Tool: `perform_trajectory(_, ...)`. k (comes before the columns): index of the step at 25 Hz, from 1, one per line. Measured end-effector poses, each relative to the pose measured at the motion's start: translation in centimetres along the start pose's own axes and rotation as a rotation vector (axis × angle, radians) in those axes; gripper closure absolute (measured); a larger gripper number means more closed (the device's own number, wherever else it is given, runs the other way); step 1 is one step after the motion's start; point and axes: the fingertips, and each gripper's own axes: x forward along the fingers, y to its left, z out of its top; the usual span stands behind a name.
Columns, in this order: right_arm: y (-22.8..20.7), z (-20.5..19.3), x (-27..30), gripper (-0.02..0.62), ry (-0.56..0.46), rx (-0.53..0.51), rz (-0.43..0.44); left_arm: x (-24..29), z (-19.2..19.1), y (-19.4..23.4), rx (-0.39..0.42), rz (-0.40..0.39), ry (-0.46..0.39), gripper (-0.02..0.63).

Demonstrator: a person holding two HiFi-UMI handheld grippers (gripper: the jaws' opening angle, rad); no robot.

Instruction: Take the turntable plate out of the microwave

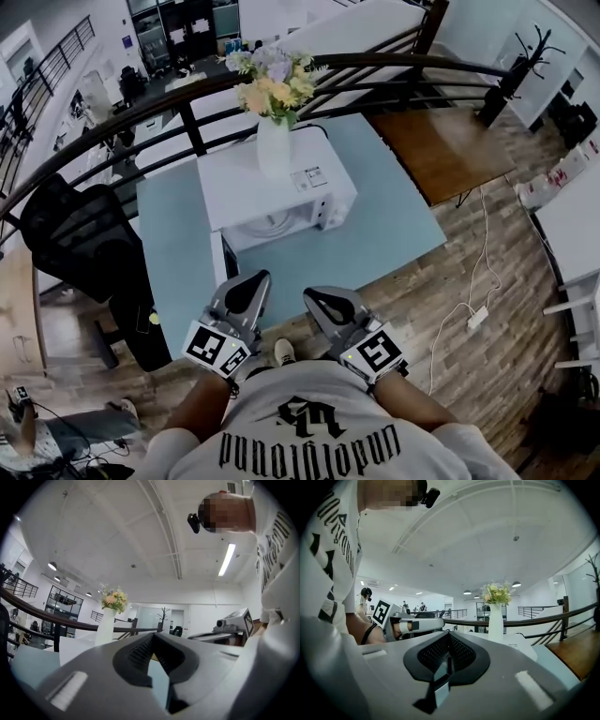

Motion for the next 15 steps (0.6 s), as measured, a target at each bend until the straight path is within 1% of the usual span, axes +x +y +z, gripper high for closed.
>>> perform_trajectory(4, -1.6, -0.3, 1.7, 0.592, -0.017, 0.014, 0.025, 0.9, -0.3, 1.4, 0.011, 0.035, 0.010, 0.557)
perform_trajectory(7, -3.3, -0.4, 2.8, 0.592, -0.020, 0.016, 0.060, 1.9, -0.6, 2.3, 0.018, 0.072, 0.014, 0.557)
perform_trajectory(11, -5.6, -0.8, 3.7, 0.592, -0.008, 0.035, 0.120, 3.0, -1.2, 3.5, 0.007, 0.154, 0.025, 0.557)
perform_trajectory(15, -8.8, -1.3, 4.8, 0.592, -0.002, 0.052, 0.183, 4.8, -1.5, 4.6, 0.009, 0.235, 0.028, 0.557)
